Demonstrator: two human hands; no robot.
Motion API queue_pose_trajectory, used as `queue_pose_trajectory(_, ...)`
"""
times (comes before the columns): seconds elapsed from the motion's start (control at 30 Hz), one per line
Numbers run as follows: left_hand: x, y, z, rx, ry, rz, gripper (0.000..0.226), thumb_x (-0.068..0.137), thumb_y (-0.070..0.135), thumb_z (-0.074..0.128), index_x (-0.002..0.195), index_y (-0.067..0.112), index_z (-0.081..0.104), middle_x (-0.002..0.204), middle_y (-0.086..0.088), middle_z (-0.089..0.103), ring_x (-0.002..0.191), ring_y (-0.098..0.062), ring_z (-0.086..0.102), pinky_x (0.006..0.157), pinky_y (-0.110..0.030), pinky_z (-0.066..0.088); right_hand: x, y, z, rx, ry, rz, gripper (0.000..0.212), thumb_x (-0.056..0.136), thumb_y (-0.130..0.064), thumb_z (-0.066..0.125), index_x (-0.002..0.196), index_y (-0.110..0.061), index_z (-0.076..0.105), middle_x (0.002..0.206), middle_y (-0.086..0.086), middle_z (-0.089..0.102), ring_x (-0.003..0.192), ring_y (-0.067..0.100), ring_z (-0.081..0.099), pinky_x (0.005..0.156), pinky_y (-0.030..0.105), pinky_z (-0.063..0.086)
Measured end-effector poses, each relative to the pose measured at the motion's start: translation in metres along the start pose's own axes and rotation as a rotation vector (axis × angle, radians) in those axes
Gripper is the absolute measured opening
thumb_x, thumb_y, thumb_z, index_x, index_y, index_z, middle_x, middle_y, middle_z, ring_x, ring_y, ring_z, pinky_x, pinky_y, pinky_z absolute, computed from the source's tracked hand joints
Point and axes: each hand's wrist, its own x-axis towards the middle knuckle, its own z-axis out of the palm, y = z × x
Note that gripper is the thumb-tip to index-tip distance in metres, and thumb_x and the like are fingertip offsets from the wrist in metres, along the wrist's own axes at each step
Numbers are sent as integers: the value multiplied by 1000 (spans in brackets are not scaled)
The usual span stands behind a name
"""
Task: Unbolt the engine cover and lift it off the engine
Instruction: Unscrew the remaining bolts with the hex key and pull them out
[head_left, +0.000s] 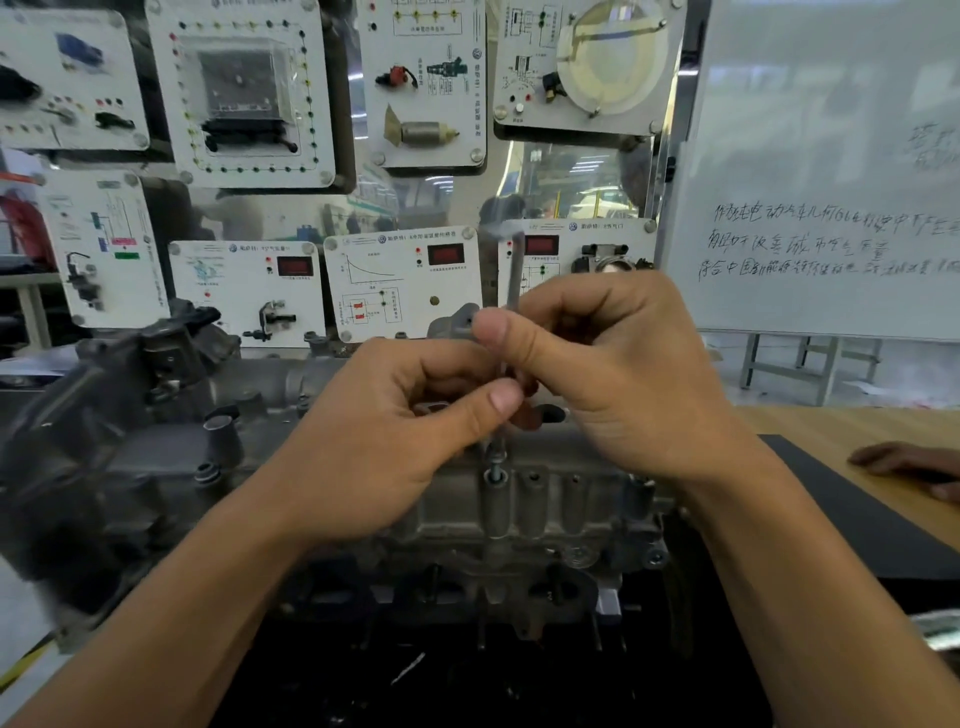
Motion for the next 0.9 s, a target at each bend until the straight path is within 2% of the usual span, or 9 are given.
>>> queue_pose_trajectory(0.1,-3,0,-2,1,-63,15,21,92,15,58,106,18,73,88,14,77,82,3,71,68,-7,51,0,-2,-2,18,-90,5,18,92,-7,63,87,7,73,55,12,59,49,12,55,45,22,47)
queue_pose_trajectory(0.23,-1,-1,0,-8,26,23,11,84,18,67,91,15,76,80,4,79,74,-4,74,62,-10,53,-1,-2,-4,-42,-150,31,24,99,-8,55,97,10,71,51,-8,55,47,-2,51,48,10,41)
queue_pose_trajectory(0.33,1,-1,2,34,106,49,24,77,30,74,84,7,74,76,-5,77,75,-21,75,71,-34,62,-1,-2,-3,-57,-92,-6,14,93,-10,64,90,-1,74,59,-7,64,54,-1,58,54,12,46)
queue_pose_trajectory(0.43,3,1,5,62,156,59,45,68,40,78,83,-1,71,77,-17,72,76,-38,70,71,-53,58,-2,-1,-1,-2,-40,-9,4,85,-8,73,83,-5,75,63,-5,71,55,4,66,54,15,50)
queue_pose_trajectory(0.57,5,-1,4,50,130,50,42,69,41,81,80,2,71,73,-14,71,73,-36,68,68,-42,59,-1,1,-1,-23,-42,2,10,86,-9,73,77,-6,73,59,-2,68,52,10,62,51,22,50)
queue_pose_trajectory(0.67,4,0,-2,65,-54,10,22,85,37,75,94,17,75,86,2,76,82,-13,72,72,-21,57,-1,-2,-2,-51,-100,0,12,92,-8,65,85,-3,74,58,-4,63,53,7,58,52,20,48)
queue_pose_trajectory(0.73,2,0,-5,53,-154,19,12,93,26,63,93,25,74,82,15,75,76,2,69,67,-11,52,-2,-3,-3,-46,-144,34,18,97,-8,58,96,2,73,54,8,55,48,14,52,49,22,46)
queue_pose_trajectory(0.8,0,0,-5,78,-147,34,19,93,24,59,84,32,74,71,19,71,65,8,64,62,-10,49,-2,-4,-5,-25,-183,75,21,100,-7,52,103,4,70,57,24,47,47,34,44,45,30,43)
queue_pose_trajectory(0.9,0,2,-2,70,-50,19,13,85,27,67,85,21,79,78,9,78,75,-3,73,69,-14,56,-2,-2,-3,-74,-140,36,19,97,-10,59,98,4,72,63,16,62,54,25,60,51,31,53)
